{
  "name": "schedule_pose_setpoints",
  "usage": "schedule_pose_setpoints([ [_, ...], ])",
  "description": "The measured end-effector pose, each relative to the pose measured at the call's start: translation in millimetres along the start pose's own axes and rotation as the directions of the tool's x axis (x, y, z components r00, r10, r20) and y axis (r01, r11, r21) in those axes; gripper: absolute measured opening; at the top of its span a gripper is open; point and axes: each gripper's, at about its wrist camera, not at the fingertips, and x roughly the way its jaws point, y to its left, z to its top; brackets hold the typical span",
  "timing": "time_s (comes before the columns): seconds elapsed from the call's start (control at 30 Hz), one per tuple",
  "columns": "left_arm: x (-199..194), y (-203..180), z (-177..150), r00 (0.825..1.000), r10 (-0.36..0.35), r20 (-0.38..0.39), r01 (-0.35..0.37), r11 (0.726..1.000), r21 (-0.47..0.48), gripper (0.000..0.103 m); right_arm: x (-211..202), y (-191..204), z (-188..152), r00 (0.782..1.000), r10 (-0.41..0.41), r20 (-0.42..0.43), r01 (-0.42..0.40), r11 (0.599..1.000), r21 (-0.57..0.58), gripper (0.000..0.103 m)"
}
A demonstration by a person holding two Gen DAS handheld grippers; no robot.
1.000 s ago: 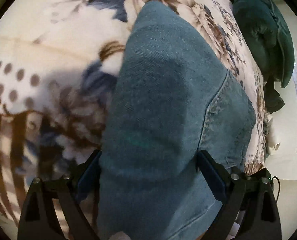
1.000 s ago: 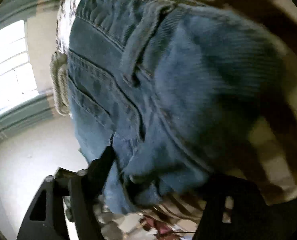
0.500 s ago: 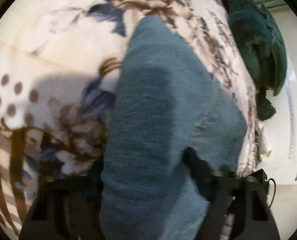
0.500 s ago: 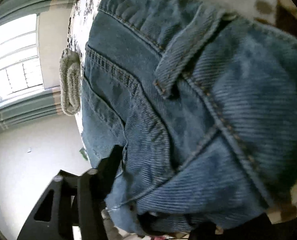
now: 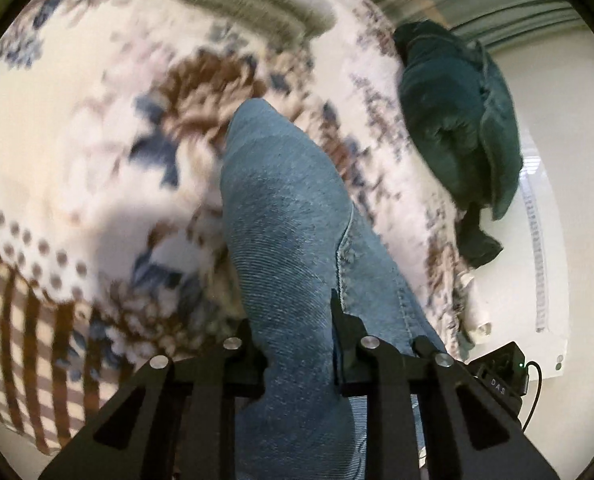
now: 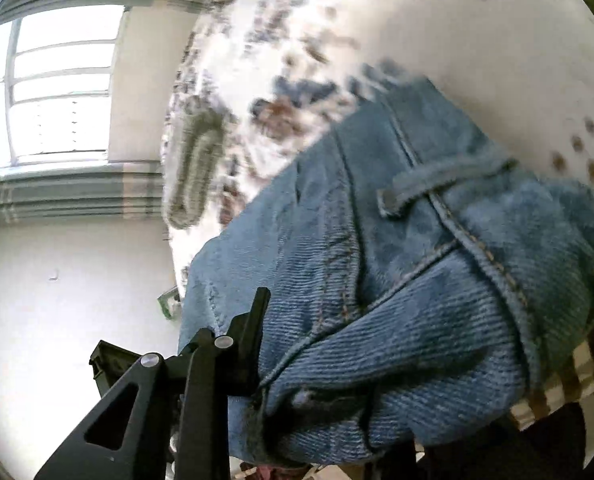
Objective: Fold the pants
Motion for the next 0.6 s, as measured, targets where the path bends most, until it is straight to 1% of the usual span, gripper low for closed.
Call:
schedule_pose_setpoints([
  [0.03, -6.6, -6.9, 8.2, 1.0, -0.007, 0.011, 0.007, 1.0, 0.008, 0.02, -4.0, 3.7, 0.9, 1.0, 0.006, 0.001, -0.006, 1.0, -0.01, 0.027],
  [0.13, -23.1, -22.9, 34.1, 0.998, -0.039, 0.041, 0.039, 0.999, 0.018, 0.02, 0.1, 43.1, 18.2, 1.0, 0.025, 0.012, -0.025, 0.999, -0.039, 0.027],
  [0.17, -28.4, -28.6, 46.3, 0.997, -0.051, 0.055, 0.05, 0.998, 0.024, 0.02, -2.2, 52.5, 23.0, 0.999, 0.035, 0.017, -0.034, 0.998, -0.048, 0.027],
  [0.23, -36.8, -35.6, 72.3, 0.994, -0.079, 0.076, 0.077, 0.997, 0.032, 0.02, -2.8, 84.9, 37.5, 0.998, 0.047, 0.037, -0.044, 0.996, -0.078, 0.027],
  [0.27, -41.2, -39.1, 93.1, 0.991, -0.099, 0.089, 0.096, 0.995, 0.036, 0.02, 0.2, 99.7, 43.9, 0.998, 0.052, 0.044, -0.048, 0.995, -0.088, 0.027],
  [0.3, -42.8, -41.1, 106.7, 0.989, -0.111, 0.097, 0.108, 0.993, 0.043, 0.02, 3.7, 118.6, 53.1, 0.997, 0.058, 0.056, -0.052, 0.993, -0.106, 0.027],
  [0.37, -47.9, -43.6, 145.3, 0.984, -0.133, 0.114, 0.127, 0.99, 0.064, 0.02, 15.2, 151.1, 71.7, 0.995, 0.069, 0.074, -0.058, 0.989, -0.136, 0.027],
  [0.4, -49.3, -43.7, 169.4, 0.982, -0.145, 0.121, 0.138, 0.988, 0.07, 0.02, 26.8, 174.5, 86.0, 0.994, 0.071, 0.088, -0.057, 0.986, -0.155, 0.027],
  [0.47, -50.6, -41.8, 219.6, 0.978, -0.156, 0.136, 0.146, 0.986, 0.084, 0.02, 47.5, 205.9, 104.7, 0.992, 0.077, 0.103, -0.057, 0.982, -0.182, 0.027],
  [0.5, -51.4, -40.6, 237.8, 0.977, -0.159, 0.143, 0.147, 0.985, 0.09, 0.02, 65.4, 225.1, 119.2, 0.991, 0.079, 0.112, -0.057, 0.98, -0.193, 0.027],
  [0.57, -51.4, -35.3, 294.6, 0.974, -0.154, 0.167, 0.136, 0.984, 0.114, 0.02, 100.5, 257.9, 144.6, 0.988, 0.091, 0.124, -0.064, 0.976, -0.208, 0.027],
  [0.6, -50.3, -32.1, 314.0, 0.973, -0.152, 0.173, 0.132, 0.984, 0.123, 0.02, 126.5, 278.7, 161.9, 0.987, 0.1, 0.128, -0.07, 0.973, -0.22, 0.027],
])
